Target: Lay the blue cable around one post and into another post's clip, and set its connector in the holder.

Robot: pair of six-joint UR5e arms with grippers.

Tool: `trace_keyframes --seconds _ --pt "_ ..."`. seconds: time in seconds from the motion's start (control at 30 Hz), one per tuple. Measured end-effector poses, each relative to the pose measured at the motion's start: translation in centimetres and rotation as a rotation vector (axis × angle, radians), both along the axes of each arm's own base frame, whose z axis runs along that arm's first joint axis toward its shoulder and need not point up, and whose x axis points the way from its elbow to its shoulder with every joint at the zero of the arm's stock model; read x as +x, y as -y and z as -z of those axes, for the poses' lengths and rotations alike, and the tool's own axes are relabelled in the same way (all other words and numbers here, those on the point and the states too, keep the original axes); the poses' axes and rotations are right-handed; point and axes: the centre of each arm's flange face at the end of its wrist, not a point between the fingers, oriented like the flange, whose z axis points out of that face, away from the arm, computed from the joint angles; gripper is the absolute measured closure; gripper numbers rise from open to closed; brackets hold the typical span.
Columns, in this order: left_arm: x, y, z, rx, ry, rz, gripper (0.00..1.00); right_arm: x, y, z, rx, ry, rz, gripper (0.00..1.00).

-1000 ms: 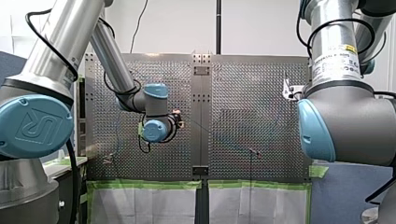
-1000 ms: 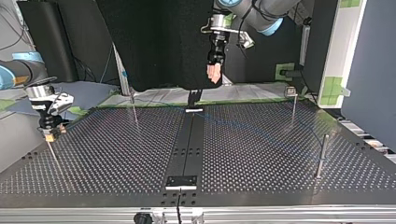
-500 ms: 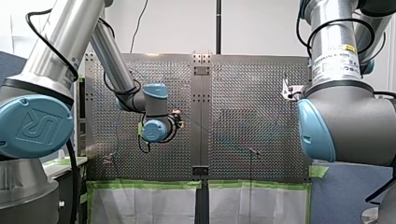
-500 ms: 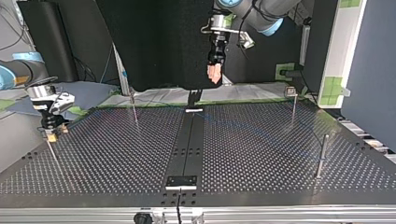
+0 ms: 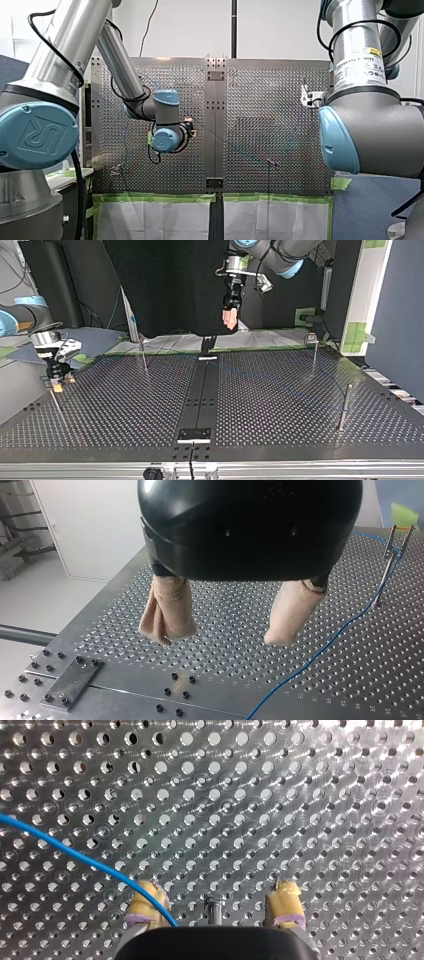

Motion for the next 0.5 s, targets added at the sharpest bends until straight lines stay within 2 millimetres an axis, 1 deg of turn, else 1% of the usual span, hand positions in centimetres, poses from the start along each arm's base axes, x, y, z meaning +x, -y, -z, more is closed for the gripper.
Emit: trace_keyframes --seconds 0.5 --pt "-0.03 -0.12 0.08 -0.002 -0.003 -0.002 0.0 0.49 -0.18 0.06 0.004 -0.004 -0.01 0.01"
